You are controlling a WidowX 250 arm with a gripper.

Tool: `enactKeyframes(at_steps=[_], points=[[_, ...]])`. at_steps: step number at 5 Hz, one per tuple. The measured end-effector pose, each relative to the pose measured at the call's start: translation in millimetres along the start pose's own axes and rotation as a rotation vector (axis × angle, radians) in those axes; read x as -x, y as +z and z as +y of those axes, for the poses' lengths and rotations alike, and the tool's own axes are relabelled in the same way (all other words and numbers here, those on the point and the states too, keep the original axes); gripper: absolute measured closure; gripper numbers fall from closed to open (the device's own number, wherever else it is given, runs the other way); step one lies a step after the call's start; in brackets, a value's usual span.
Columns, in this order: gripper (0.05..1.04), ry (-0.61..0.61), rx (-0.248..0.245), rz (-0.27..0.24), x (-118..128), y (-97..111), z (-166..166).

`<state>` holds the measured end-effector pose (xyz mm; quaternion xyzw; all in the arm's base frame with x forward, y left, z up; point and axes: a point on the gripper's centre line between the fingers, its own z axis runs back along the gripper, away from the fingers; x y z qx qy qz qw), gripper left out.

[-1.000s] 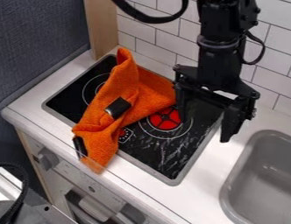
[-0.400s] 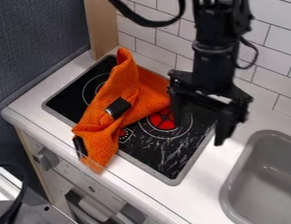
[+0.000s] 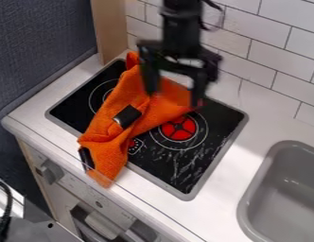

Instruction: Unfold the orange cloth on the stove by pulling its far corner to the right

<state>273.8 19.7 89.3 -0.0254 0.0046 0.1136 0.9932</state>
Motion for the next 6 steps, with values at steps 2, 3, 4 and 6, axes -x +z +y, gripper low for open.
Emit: enactKeyframes(at_steps=[2, 3, 4, 6], points=[[0.085, 0.085, -0.029, -0.042, -30.2, -7.9, 61.0], [0.085, 0.13, -0.096, -0.052, -32.7, -10.4, 72.5], [0.124, 0.151, -0.043, 0.02, -28.7, -26.2, 74.0], [0.719, 0.198, -0.03, 0.123, -30.7, -51.0, 77.0]])
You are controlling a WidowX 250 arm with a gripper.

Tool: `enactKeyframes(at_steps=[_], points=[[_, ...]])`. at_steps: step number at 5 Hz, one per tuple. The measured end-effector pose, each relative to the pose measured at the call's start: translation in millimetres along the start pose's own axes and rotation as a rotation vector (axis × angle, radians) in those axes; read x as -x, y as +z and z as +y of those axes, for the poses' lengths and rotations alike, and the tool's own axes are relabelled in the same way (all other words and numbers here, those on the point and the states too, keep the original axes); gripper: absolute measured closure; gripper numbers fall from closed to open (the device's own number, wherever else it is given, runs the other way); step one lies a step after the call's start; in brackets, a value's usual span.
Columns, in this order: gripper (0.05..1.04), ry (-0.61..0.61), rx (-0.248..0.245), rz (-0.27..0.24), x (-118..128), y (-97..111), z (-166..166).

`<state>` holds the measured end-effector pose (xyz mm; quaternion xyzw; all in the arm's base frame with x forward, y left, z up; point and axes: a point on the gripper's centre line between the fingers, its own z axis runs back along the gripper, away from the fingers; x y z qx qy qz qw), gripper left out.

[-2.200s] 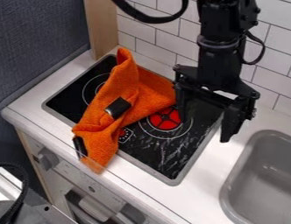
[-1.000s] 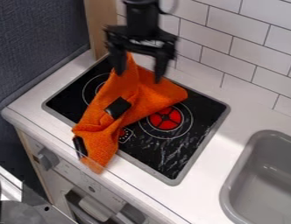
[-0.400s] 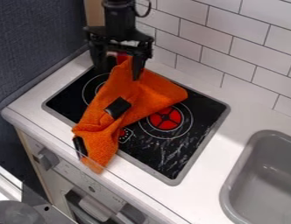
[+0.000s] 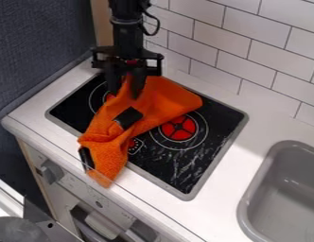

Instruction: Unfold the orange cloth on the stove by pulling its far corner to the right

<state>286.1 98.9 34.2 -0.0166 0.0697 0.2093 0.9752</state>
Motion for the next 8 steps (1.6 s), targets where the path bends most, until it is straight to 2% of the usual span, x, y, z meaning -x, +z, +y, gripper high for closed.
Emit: enactKeyframes(at_steps=[1, 2, 3, 4, 5, 6, 7, 8], points=[[0.936, 0.005, -0.001, 0.006, 1.0, 0.0, -0.4], [1.031, 0.002, -0.004, 0.022, 7.5, 3.4, -9.5], [1.031, 0.001, 0.062, -0.039, 23.9, 17.1, -32.1], [1.031, -0.096, 0.057, -0.034, 36.3, 17.6, -73.4], [1.031, -0.178, 0.082, -0.038, 48.0, 13.1, -110.5], [1.031, -0.26, 0.073, -0.011, 46.7, -22.9, -128.1], [1.031, -0.307, 0.031, 0.037, 45.8, -49.9, -140.1], [1.011, -0.328, 0.056, 0.078, 48.4, -60.7, -148.0]])
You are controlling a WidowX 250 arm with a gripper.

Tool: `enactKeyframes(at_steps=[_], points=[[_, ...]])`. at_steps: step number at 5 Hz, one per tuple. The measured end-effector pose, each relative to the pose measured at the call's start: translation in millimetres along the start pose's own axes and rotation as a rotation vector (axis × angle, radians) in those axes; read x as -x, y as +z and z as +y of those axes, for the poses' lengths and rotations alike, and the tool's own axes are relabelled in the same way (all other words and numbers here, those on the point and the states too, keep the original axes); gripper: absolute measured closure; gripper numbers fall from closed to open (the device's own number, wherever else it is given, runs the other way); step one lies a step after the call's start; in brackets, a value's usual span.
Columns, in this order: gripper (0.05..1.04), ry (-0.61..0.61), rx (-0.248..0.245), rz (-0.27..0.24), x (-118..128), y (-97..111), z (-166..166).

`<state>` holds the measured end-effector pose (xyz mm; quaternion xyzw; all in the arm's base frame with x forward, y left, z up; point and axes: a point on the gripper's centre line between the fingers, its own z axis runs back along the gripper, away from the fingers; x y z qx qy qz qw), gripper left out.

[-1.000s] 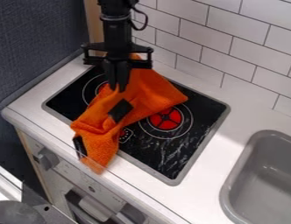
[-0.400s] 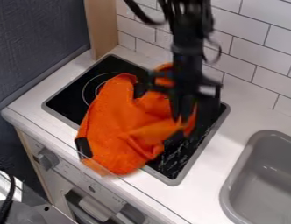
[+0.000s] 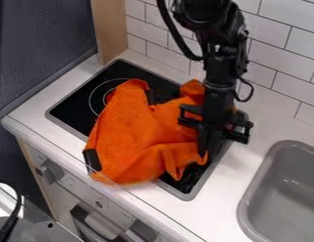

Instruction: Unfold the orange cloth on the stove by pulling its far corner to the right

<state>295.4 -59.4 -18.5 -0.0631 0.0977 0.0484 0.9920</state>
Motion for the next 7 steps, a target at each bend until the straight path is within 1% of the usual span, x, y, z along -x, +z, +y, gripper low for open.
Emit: enactKeyframes(at_steps=[1, 2, 3, 4, 5, 6, 7], points=[[0.865, -0.014, 0.009, 0.004, 0.2, 0.6, -1.6], [0.616, -0.068, 0.052, -0.071, 14.3, 20.4, -5.7], [0.3, -0.086, 0.076, -0.152, 26.3, 53.0, -8.3], [0.08, -0.089, 0.06, -0.181, 33.6, 85.6, -8.4], [0.081, -0.045, 0.028, -0.24, 40.0, 112.7, 2.2], [0.083, 0.07, 0.034, -0.23, 40.1, 118.9, 30.8], [0.083, 0.075, 0.044, -0.192, 38.5, 114.3, 54.9]])
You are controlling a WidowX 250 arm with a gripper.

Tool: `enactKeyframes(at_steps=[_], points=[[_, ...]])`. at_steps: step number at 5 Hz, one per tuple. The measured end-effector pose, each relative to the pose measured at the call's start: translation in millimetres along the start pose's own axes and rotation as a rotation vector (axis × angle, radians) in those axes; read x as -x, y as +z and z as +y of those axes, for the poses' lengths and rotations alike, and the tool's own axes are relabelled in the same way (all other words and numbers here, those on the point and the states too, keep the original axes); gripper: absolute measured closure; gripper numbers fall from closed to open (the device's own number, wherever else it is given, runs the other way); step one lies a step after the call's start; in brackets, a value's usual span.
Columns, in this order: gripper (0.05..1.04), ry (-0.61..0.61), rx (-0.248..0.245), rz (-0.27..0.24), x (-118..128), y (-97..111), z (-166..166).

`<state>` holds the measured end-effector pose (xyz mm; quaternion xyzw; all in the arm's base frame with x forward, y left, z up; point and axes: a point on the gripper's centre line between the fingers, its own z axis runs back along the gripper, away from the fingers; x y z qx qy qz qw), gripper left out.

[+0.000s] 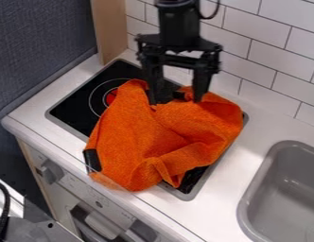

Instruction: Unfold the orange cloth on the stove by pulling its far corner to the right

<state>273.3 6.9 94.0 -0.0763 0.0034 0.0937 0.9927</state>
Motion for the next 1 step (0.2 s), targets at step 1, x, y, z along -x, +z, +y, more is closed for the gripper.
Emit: enactKeyframes(at_steps=[1], points=[[0.083, -0.011, -0.004, -0.055, -18.1, 3.9, 10.8]])
